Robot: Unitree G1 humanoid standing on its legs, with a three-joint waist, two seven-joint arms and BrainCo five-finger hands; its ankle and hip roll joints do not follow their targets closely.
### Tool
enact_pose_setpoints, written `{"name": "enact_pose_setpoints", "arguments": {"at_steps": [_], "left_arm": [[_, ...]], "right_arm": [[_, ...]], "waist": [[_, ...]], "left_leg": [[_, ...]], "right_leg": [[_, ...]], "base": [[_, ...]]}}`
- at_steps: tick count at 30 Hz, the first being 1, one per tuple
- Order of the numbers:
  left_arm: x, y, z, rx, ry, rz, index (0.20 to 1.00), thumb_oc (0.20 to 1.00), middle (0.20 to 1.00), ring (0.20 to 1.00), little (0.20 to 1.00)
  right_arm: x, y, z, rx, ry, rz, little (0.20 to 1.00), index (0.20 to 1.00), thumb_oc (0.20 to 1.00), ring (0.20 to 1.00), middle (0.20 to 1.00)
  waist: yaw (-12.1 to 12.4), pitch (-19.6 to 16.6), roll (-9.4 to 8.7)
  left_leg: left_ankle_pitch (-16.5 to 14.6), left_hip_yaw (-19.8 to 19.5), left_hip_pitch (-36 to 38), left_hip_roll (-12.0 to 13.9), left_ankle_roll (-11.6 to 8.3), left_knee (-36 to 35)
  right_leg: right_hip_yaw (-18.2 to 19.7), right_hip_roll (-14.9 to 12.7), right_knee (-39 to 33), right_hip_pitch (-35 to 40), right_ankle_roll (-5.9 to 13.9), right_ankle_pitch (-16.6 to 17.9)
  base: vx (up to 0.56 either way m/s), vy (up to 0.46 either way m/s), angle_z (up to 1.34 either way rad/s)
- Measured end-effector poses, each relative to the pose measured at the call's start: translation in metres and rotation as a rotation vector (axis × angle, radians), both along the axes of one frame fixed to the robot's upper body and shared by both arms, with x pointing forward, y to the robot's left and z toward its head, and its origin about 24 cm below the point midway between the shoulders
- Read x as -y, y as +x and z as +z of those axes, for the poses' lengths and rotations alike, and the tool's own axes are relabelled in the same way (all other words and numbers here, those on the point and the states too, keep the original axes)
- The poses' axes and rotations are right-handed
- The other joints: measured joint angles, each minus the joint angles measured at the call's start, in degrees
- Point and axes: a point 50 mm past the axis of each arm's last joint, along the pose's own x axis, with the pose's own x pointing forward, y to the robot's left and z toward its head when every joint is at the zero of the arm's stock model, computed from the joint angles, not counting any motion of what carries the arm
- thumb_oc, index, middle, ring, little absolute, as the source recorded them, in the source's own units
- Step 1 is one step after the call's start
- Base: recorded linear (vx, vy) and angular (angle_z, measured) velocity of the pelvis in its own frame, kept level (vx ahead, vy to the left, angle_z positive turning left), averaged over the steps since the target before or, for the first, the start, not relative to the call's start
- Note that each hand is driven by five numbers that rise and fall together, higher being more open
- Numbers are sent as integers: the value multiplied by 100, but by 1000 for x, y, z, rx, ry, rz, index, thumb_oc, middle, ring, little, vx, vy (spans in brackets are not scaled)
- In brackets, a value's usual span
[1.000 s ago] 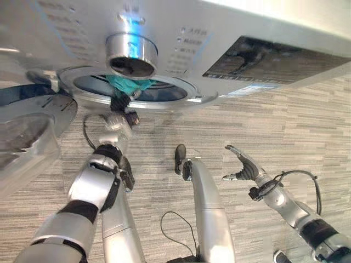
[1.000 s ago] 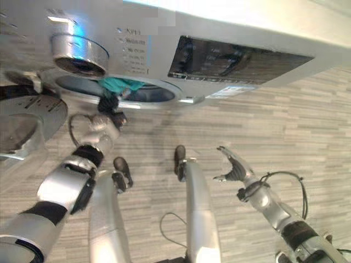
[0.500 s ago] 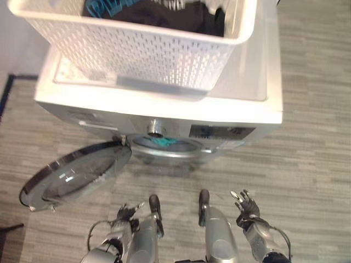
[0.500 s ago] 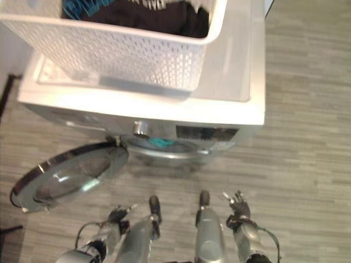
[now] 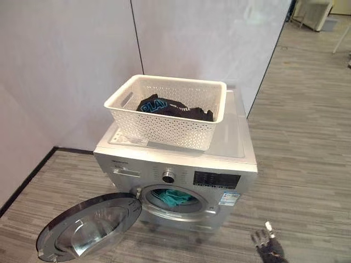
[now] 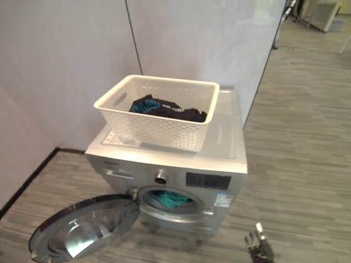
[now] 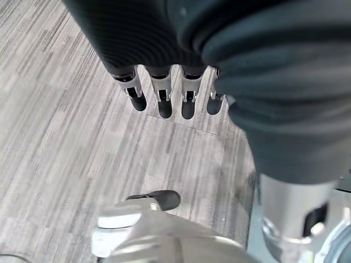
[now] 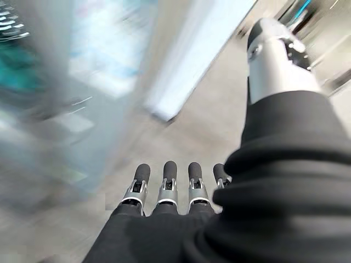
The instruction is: Grab the laundry basket,head to the washer,open it,put in the laundry and shut it.
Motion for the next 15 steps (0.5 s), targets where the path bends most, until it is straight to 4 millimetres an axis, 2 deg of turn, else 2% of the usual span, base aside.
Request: {"name": "enact_pose_setpoints", "arguments": {"at_steps": [3, 6, 8, 9, 12, 14, 15], "left_arm": [[0, -1, 0, 10, -3, 13, 1000, 1000, 1000, 1000, 1000], [-2, -3, 1, 28, -2, 39, 1000, 1000, 1000, 1000, 1000], [-2, -4, 1, 27, -9, 30, 1000, 1000, 1000, 1000, 1000], [-1, -4, 1, 28, -15, 27, 1000, 1000, 1000, 1000, 1000], [-2, -5, 1, 30, -20, 22, 1000, 1000, 1000, 1000, 1000], [-4, -2, 2, 31, -15, -5, 1000, 1000, 1000, 1000, 1000], [0, 5, 1, 53, -21, -45, 1000, 1000, 1000, 1000, 1000]], "right_arm": [[33, 25, 53, 182, -179, -24, 1000, 1000, 1000, 1000, 1000], [70, 42, 123, 342, -431, -21, 1000, 1000, 1000, 1000, 1000], [104, 46, 167, 347, -632, -84, 1000, 1000, 1000, 1000, 1000], [113, 49, 183, 332, -715, -86, 1000, 1000, 1000, 1000, 1000], [119, 70, 243, 392, -948, -76, 1000, 1000, 1000, 1000, 1000], [113, 83, 263, 365, -1098, -52, 1000, 1000, 1000, 1000, 1000], [92, 100, 300, 230, -1499, 171, 1000, 1000, 1000, 1000, 1000]], "waist": [[0, -32, -34], [12, -70, -100], [-2, -135, -224], [18, -143, -276], [13, -115, -349], [37, -81, -427], [80, -19, -418]], "left_leg": [[-2, -6, 4, 1, 2, -2], [24, -31, 2, -9, -25, 0], [50, -145, -20, -28, 7, 6], [49, -152, -15, -29, 6, 5], [52, -151, -13, -44, 10, 9], [53, -160, -44, -37, 2, 5], [70, -192, -119, -56, -8, 1]], "right_leg": [[-8, -1, -25, 6, 4, 3], [-43, -7, -24, 16, 7, 8], [-149, -11, 19, 50, -30, 40], [-160, -12, 19, 61, -31, 39], [-162, -11, 20, 56, -25, 43], [-173, -6, 17, 44, -27, 47], [-248, -27, -12, -17, -16, 53]], "base": [[0, 0, 0], [3, 10, 2], [20, 47, 19], [11, 45, 14], [-11, 23, -1], [3, 7, 4], [13, 16, 14]]}}
